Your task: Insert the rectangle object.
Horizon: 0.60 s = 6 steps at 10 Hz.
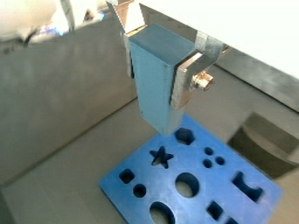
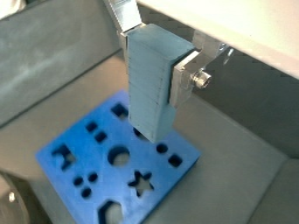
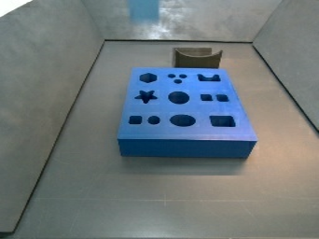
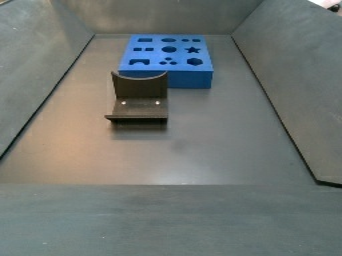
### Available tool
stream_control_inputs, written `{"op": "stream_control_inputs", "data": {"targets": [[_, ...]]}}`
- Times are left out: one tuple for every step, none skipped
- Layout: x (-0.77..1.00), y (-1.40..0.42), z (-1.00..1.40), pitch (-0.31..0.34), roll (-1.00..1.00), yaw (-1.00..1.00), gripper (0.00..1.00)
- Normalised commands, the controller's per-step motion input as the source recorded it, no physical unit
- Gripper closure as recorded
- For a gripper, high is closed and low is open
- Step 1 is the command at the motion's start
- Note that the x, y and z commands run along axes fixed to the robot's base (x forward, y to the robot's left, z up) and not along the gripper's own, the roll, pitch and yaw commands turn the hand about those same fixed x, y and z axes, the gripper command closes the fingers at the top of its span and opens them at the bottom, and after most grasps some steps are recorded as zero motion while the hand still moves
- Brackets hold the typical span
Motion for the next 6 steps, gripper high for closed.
{"op": "stream_control_inputs", "data": {"targets": [[0.44, 0.07, 0.71, 0.265, -0.15, -0.20, 1.00], [0.26, 0.02, 0.38, 0.203, -0.06, -0.08, 1.00], [0.18, 0.01, 0.22, 0.161, -0.04, -0.04, 1.00], [0.91, -0.36, -1.00, -0.100, -0.01, 0.00, 1.00], [0.91, -0.37, -1.00, -0.100, -0.01, 0.00, 1.00], [0.90, -0.37, -1.00, -0.091, 0.00, 0.00, 1.00]]}}
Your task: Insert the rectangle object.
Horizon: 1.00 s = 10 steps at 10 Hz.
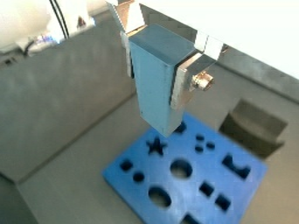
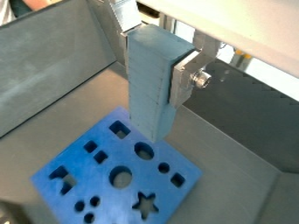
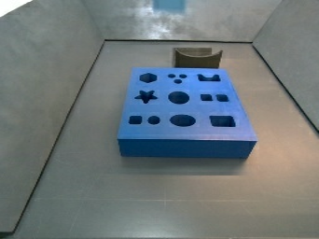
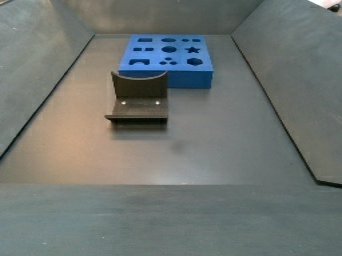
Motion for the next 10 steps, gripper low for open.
{"op": "stream_control_inputs", "data": {"targets": [[0.90, -0.37, -1.00, -0.091, 0.00, 0.00, 1.00], [0.91, -0.35, -1.00, -0.077, 0.00, -0.01, 1.00], [0.92, -0.34, -1.00, -0.079, 0.00, 0.00, 1.00], [1.00, -0.18, -1.00, -0.059, -0.08, 0.00, 1.00], [1.00, 0.11, -0.97, -0.019, -0.15, 0.00, 1.00], [1.00, 0.30, -0.83, 0.000, -0.15, 0.00, 1.00], [1.00, 0.27, -0.81, 0.000, -0.13, 0.00, 1.00], [1.00, 0.11, -0.83, 0.000, -0.11, 0.00, 1.00], [1.00, 0.00, -0.79, -0.010, -0.12, 0.00, 1.00], [1.00, 0.00, -0.77, -0.004, -0.10, 0.00, 1.00]]}}
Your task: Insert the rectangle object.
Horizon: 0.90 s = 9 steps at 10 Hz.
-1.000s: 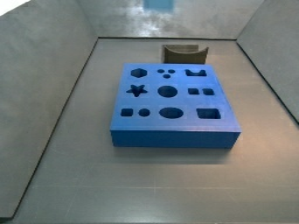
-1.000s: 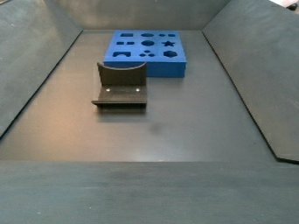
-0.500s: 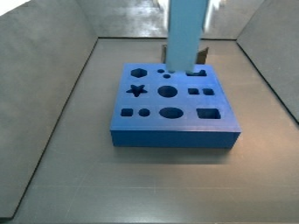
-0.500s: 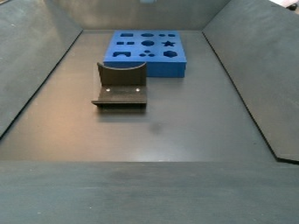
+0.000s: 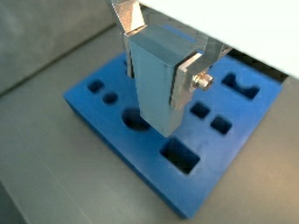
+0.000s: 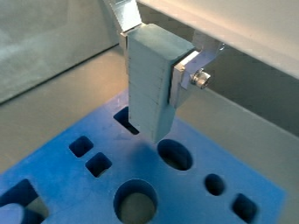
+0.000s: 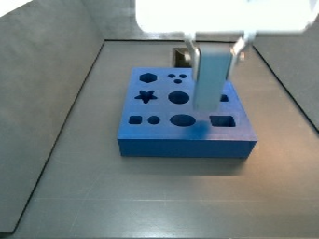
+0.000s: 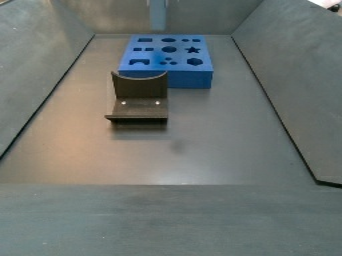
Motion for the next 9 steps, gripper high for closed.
{"op": "stream_control_inputs", "data": {"targets": [[1.00, -0.06, -0.62, 0.000, 0.00, 0.00, 1.00], [1.00, -0.16, -0.47, 0.127, 0.18, 0.00, 1.00], [0.95, -0.16, -0.34, 0.173, 0.24, 0.00, 1.00], [0.98, -0.14, -0.33, 0.180, 0.27, 0.00, 1.00], [0.98, -0.11, -0.40, 0.186, 0.30, 0.00, 1.00], [1.00, -0.15, -0.51, 0.164, 0.28, 0.01, 1.00], [1.00, -0.24, -0.63, 0.100, 0.18, 0.00, 1.00], [1.00, -0.19, -0.71, 0.056, 0.10, 0.00, 1.00], [1.00, -0.09, -0.78, 0.047, 0.04, 0.00, 1.00]]}}
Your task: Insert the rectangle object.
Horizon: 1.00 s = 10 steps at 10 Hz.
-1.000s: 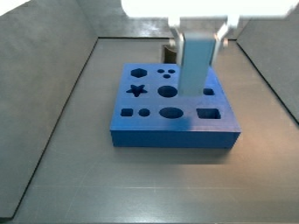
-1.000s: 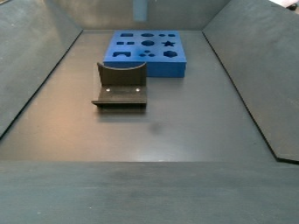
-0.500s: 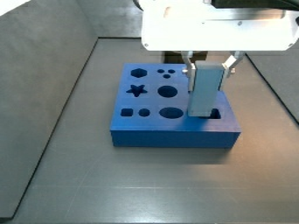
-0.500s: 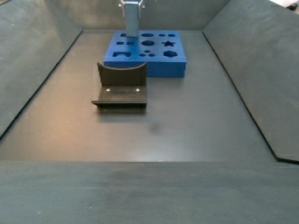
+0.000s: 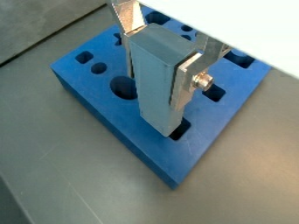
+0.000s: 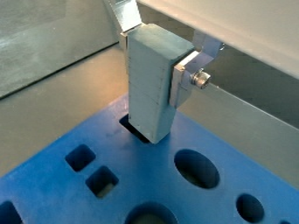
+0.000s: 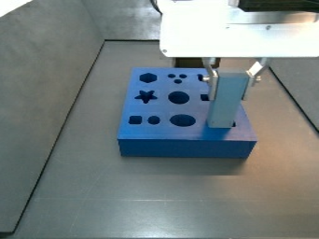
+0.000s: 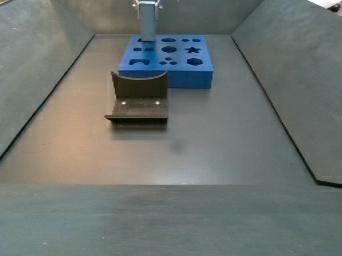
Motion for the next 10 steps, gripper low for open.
{"op": "stream_control_inputs", "data": {"targets": [[1.00, 0.00, -0.84, 0.034, 0.00, 0.00, 1.00], [0.84, 0.13, -0.84, 0.043, 0.07, 0.15, 1.00], [0.67, 0.18, -0.87, 0.044, 0.14, 0.20, 1.00], [0.47, 0.23, -0.92, 0.000, 0.12, 0.22, 1.00], [0.29, 0.19, -1.00, 0.000, 0.04, 0.12, 1.00], [0.20, 0.07, -1.00, 0.000, 0.02, 0.07, 1.00], [-0.17, 0.01, -1.00, 0.000, 0.01, -0.11, 1.00], [-0.17, 0.00, -1.00, 0.034, 0.01, -0.25, 1.00], [-0.21, -0.04, -0.87, 0.067, 0.03, -0.35, 1.00], [-0.45, -0.04, -0.81, 0.001, 0.03, -0.35, 1.00]]}}
